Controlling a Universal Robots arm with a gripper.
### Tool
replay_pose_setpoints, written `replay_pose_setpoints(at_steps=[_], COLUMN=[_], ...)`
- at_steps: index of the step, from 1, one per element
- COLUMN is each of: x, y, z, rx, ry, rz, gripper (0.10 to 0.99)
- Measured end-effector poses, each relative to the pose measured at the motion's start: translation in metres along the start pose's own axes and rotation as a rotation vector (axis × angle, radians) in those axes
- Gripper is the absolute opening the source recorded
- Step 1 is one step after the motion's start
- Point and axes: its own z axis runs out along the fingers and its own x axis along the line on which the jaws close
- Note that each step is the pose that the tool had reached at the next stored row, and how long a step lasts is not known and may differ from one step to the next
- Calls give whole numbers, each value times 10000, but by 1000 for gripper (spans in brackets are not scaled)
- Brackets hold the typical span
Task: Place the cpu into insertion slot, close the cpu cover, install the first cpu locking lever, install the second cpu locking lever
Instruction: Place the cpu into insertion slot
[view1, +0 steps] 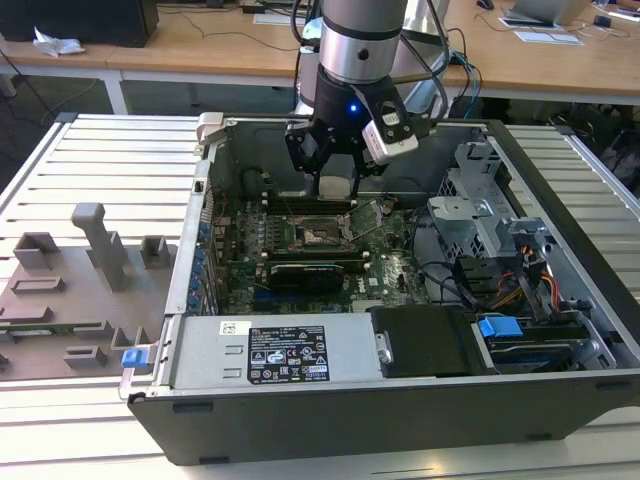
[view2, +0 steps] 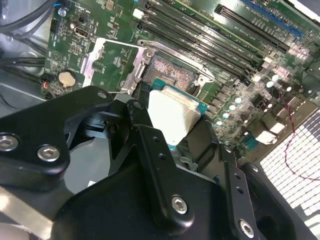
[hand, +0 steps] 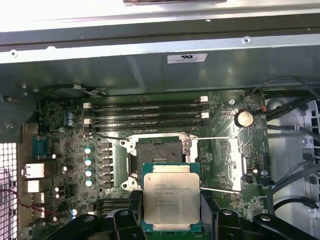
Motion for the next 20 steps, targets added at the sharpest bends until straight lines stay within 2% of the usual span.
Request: replay_pose_setpoints(at_steps=[4,20], x=[0,0], y=[-1,-2], z=[7,22], rx=[-13,-31], ry=[-65,-169], rz=[861,2220], gripper=[545,545])
